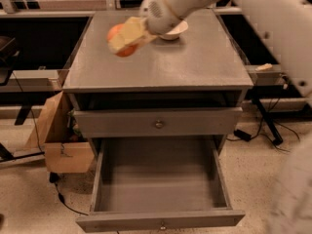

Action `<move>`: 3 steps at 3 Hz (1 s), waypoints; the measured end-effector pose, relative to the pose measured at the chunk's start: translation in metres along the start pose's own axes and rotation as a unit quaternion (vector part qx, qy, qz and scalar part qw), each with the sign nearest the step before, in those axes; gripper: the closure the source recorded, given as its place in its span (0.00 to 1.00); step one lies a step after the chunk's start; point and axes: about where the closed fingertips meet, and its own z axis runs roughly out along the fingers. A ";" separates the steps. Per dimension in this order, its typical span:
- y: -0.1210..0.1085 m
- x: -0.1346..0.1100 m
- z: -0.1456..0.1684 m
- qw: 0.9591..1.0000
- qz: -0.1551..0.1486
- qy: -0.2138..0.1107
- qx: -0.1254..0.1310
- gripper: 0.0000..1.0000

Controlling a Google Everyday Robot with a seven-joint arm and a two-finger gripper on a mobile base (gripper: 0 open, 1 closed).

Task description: Place orange into middle drawer

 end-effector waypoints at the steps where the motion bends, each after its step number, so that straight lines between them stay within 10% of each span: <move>1: 0.005 0.090 -0.033 0.998 0.059 0.028 -0.008 1.00; 2: -0.004 0.157 -0.026 0.991 0.127 0.045 0.015 1.00; 3: -0.025 0.215 0.010 0.975 0.206 0.062 0.060 1.00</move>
Offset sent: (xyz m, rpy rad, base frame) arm -0.1345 -0.1410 -0.1938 -0.1289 0.3911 -0.3006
